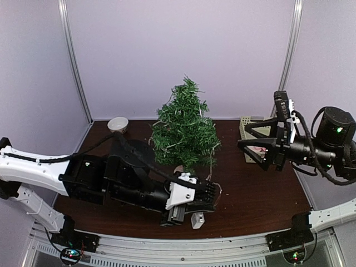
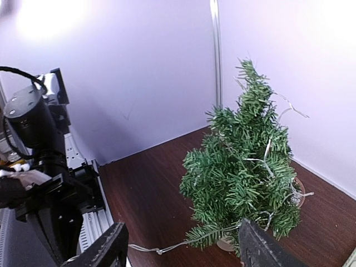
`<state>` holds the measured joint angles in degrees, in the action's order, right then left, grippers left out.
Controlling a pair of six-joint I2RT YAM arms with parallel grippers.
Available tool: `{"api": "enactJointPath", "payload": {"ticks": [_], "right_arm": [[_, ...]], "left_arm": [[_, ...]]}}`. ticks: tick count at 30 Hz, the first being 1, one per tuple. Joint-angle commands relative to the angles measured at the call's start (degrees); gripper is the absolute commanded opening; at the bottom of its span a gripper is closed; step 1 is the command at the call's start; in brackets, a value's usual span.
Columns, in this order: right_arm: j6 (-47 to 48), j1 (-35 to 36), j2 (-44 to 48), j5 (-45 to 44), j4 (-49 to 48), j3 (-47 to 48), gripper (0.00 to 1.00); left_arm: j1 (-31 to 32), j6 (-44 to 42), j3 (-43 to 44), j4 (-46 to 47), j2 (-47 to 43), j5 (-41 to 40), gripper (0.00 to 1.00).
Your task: Decorate the small christmas tree
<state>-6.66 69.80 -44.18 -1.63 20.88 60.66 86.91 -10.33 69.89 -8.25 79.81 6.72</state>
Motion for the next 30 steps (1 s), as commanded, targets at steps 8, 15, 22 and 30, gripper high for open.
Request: {"api": "enactJointPath", "payload": {"ticks": [8, 15, 22, 30], "right_arm": [[2.39, -3.08, -13.21, -7.6, -1.57, 1.55, 0.5], [-1.4, -9.05, -16.0, -9.07, -2.39, -0.84, 0.48], [-9.24, -17.48, -9.26, -2.51, -4.65, -6.34, 0.54], [-18.01, -22.95, -11.33, 12.26, -9.37, -7.59, 0.56]], "left_arm": [[0.15, 1.06, 1.03, -10.71, 2.58, -0.27, 0.0], [-0.87, -0.32, 0.48, -4.06, 3.27, -2.4, 0.0], [-1.53, -1.12, 0.16, -3.92, 4.28, -2.39, 0.0], [-2.28, -1.27, 0.12, -3.03, 5.0, -2.71, 0.0]]}}
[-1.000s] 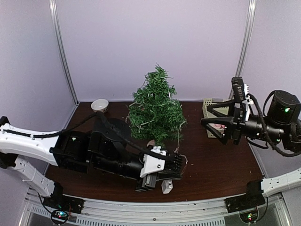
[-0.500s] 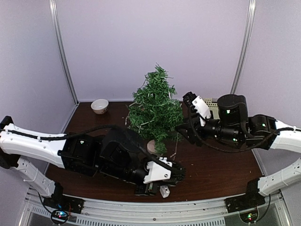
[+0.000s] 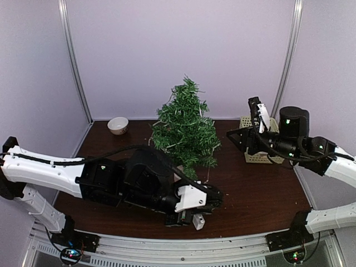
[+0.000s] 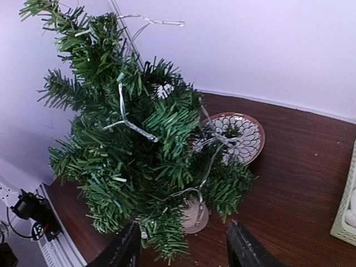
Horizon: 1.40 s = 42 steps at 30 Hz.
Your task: Decorate the small christmas tree
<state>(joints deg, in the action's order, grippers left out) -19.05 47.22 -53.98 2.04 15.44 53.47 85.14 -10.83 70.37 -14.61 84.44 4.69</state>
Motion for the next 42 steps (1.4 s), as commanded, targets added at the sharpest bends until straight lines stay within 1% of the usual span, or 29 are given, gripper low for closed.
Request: {"api": "enactJointPath", "payload": {"ticks": [1, 6, 10, 18, 20, 24, 26, 30, 36, 41, 42], "right_arm": [[-6.11, -0.38, -2.12, 9.73, -4.41, -0.31, 0.55], [-8.53, -0.42, -3.83, 13.45, -6.91, -0.89, 0.51], [-9.15, -0.46, -5.18, 13.58, -7.34, -1.32, 0.49], [-10.2, -0.64, -6.86, 14.75, -9.16, -2.32, 0.38], [-10.07, -0.72, -6.7, 14.65, -9.17, -2.53, 0.33], [-9.97, -0.79, -6.29, 15.04, -9.46, -2.9, 0.1], [-9.67, -0.85, -5.87, 14.97, -9.07, -3.15, 0.01], [-8.46, -1.25, -3.89, 12.9, -6.09, -3.83, 0.0], [-6.29, -3.03, 0.79, 7.51, 0.29, -5.23, 0.0], [-5.39, -3.19, -2.0, 10.02, -0.31, -5.53, 0.0], [-5.45, -3.19, -2.88, 11.12, -1.27, -5.49, 0.0]], "left_arm": [[-0.55, -0.84, -0.42, 3.29, 0.39, -0.66, 0.0], [-0.63, -1.19, -0.41, 3.25, 0.42, -0.91, 0.0], [-0.85, -1.49, -0.52, 3.61, 0.45, -1.05, 0.0], [-1.25, -1.83, -0.88, 3.75, 0.06, -1.09, 0.0], [-1.31, -1.88, -1.1, 3.95, -0.06, -1.14, 0.0], [-1.64, -1.85, -1.58, 4.24, -0.16, -1.28, 0.0], [-1.83, -1.41, -1.72, 3.88, -0.37, -1.68, 0.0], [-2.42, -0.25, -2.86, 3.21, -1.48, -2.1, 0.0], [-3.02, 1.75, -5.38, 2.08, -4.35, -3.39, 0.0], [-3.86, 4.01, -7.6, 1.37, -6.69, -3.81, 0.0], [-3.98, 4.43, -8.12, 1.27, -7.26, -5.56, 0.0]]}}
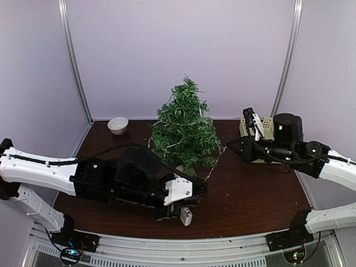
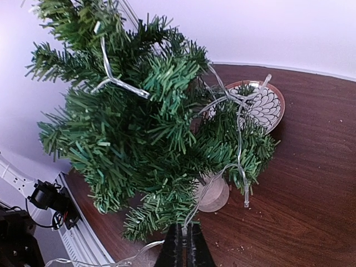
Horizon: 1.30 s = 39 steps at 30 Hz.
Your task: Decorate the small christmas tree
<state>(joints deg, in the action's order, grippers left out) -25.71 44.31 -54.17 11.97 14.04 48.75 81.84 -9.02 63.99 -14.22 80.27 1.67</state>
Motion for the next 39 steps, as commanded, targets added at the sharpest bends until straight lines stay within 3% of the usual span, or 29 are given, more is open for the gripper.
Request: {"api": "enactJointPath", "payload": {"ticks": [1, 18, 30, 39], "right_arm": [[1.08, -0.33, -3.56, 2.2, -0.88, -0.64, 0.0], [0.56, 3.35, -12.15, 7.79, -7.45, 2.84, 0.01], [1.19, 3.41, -12.11, 6.58, -6.68, 2.84, 0.13], [1.77, 3.41, -11.36, 6.23, -5.97, 3.18, 0.17]], "left_arm": [[-0.79, 3.01, -2.14, 0.73, -3.75, -3.23, 0.0], [-4.86, 8.53, -8.35, -10.67, -22.48, -15.68, 0.0], [-12.86, 10.58, -5.76, -17.26, -20.52, -19.95, 0.0], [-20.21, 5.68, -0.27, -19.93, -15.34, -26.34, 0.0]]}}
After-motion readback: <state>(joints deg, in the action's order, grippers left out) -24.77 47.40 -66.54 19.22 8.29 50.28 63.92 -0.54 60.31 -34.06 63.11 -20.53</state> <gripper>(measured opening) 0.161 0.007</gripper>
